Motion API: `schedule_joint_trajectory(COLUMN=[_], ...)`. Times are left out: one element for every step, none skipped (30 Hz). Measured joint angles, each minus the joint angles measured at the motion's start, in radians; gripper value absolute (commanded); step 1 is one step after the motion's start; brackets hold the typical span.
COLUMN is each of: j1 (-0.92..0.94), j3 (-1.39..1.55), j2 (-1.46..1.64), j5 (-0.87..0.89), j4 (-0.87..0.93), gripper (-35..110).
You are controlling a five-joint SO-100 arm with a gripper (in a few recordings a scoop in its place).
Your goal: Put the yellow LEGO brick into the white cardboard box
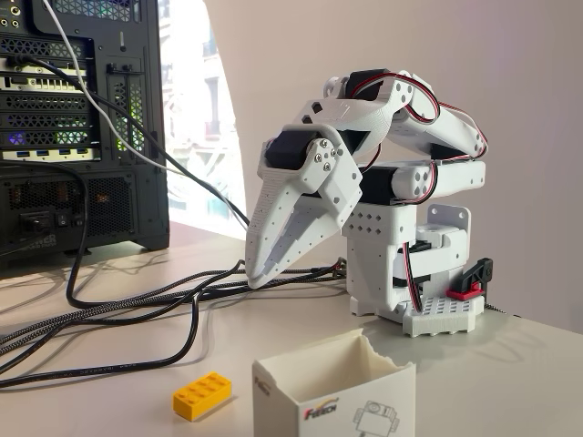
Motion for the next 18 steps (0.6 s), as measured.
schedule_joint_trajectory(j1=[0.000,0.000,-0.006,-0.015,-0.018,-0.017,-0.014,-0.014,-0.014,-0.015,-0.015,-0.017,-0.017,-0.017,-0.017,-0.017,-0.017,-0.017], j3=[0.000,0.000,0.000,0.006,0.014,0.017,0.018,0.020,0.020,0.020,0.020,0.020,0.020,0.020,0.020,0.020,0.020,0.020], j2=[0.000,0.000,0.000,0.005,0.006,0.002,0.000,0.002,0.002,0.002,0.002,0.002,0.002,0.002,0.002,0.002,0.002,0.003], j5=[0.000,-0.006,-0.018,-0.026,-0.035,-0.041,-0.041,-0.040,-0.041,-0.043,-0.044,-0.044,-0.044,-0.044,-0.044,-0.043,-0.038,-0.038], j4=[0.000,0.000,0.000,0.000,0.000,0.000,0.000,0.000,0.000,0.000,0.000,0.000,0.000,0.000,0.002,0.003,0.006,0.015], gripper=[-9,-9,-9,-9,-9,-9,-9,-9,-9,-9,-9,-9,-9,-9,-9,-9,-9,-9])
